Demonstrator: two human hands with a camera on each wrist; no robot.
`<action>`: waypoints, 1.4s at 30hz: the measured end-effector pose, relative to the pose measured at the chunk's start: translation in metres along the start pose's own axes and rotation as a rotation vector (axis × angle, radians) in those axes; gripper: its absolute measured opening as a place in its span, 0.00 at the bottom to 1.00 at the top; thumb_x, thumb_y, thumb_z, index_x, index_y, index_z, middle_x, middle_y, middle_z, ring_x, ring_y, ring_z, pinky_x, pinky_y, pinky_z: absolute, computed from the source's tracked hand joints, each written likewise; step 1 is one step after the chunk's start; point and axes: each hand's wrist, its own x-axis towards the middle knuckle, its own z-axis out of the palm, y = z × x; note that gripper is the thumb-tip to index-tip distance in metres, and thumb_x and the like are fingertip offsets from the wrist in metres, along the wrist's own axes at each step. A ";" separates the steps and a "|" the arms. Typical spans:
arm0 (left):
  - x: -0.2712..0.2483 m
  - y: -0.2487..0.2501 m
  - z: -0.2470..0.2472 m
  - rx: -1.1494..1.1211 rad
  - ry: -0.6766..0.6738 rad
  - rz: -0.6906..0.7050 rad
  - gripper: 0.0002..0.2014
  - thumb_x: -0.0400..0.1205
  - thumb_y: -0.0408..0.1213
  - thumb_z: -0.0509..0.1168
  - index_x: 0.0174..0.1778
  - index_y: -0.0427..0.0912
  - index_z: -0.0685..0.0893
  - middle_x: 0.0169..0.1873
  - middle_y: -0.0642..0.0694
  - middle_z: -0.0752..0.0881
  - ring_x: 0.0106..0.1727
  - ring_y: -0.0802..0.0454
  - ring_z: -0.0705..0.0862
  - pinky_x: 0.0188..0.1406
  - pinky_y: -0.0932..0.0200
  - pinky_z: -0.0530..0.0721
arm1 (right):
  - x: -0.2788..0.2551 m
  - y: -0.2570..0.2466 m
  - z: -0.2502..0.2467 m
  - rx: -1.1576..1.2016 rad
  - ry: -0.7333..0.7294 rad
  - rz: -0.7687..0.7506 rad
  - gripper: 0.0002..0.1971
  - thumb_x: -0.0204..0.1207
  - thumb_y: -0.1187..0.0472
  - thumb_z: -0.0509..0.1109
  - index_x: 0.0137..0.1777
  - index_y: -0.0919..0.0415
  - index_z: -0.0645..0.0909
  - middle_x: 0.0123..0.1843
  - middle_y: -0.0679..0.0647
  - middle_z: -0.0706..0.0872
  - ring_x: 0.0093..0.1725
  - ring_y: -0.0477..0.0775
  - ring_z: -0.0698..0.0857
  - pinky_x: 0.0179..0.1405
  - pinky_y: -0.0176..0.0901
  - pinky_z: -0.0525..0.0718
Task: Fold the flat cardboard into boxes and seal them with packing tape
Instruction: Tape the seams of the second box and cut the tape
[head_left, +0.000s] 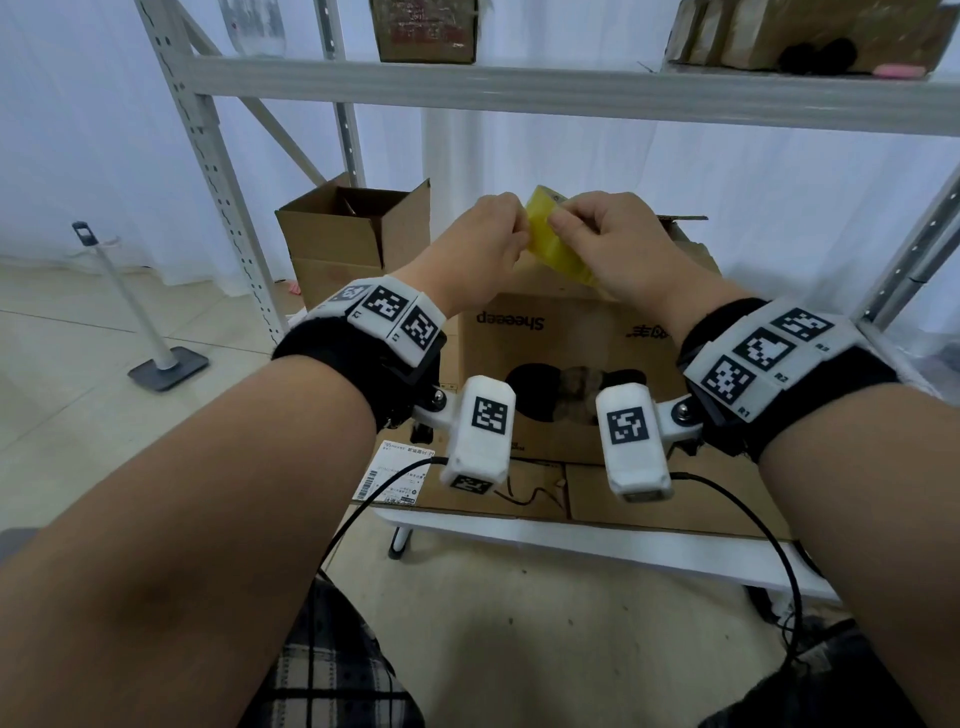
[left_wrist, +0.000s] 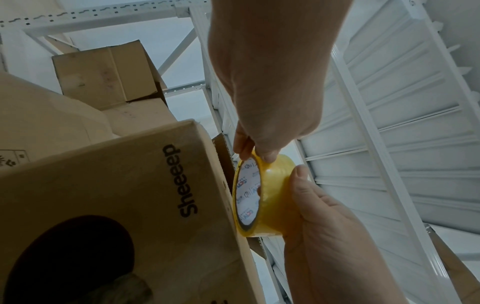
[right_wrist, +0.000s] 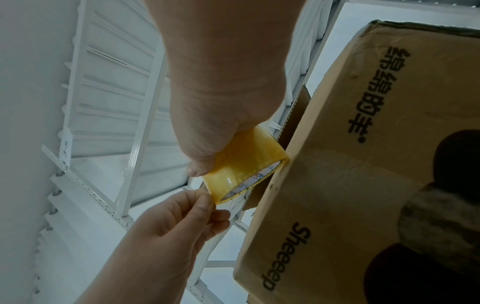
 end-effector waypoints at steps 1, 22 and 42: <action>-0.001 0.000 0.000 -0.018 -0.001 -0.008 0.03 0.87 0.33 0.56 0.48 0.39 0.73 0.48 0.42 0.79 0.51 0.42 0.82 0.51 0.51 0.80 | 0.000 0.000 0.001 -0.008 -0.005 -0.003 0.18 0.86 0.56 0.61 0.51 0.72 0.83 0.41 0.59 0.80 0.40 0.50 0.74 0.35 0.37 0.69; 0.001 -0.010 -0.005 0.094 0.013 0.095 0.07 0.84 0.33 0.59 0.47 0.33 0.80 0.33 0.52 0.75 0.39 0.51 0.74 0.34 0.74 0.70 | -0.005 0.000 -0.005 0.067 -0.105 0.030 0.10 0.79 0.61 0.70 0.56 0.65 0.87 0.50 0.58 0.89 0.46 0.48 0.83 0.46 0.38 0.81; -0.010 -0.010 -0.003 -0.253 0.038 -0.023 0.07 0.79 0.37 0.69 0.48 0.38 0.79 0.42 0.46 0.82 0.42 0.51 0.80 0.44 0.58 0.81 | -0.007 -0.003 0.001 0.037 -0.204 -0.007 0.11 0.71 0.63 0.67 0.45 0.71 0.86 0.43 0.72 0.83 0.36 0.51 0.76 0.36 0.41 0.72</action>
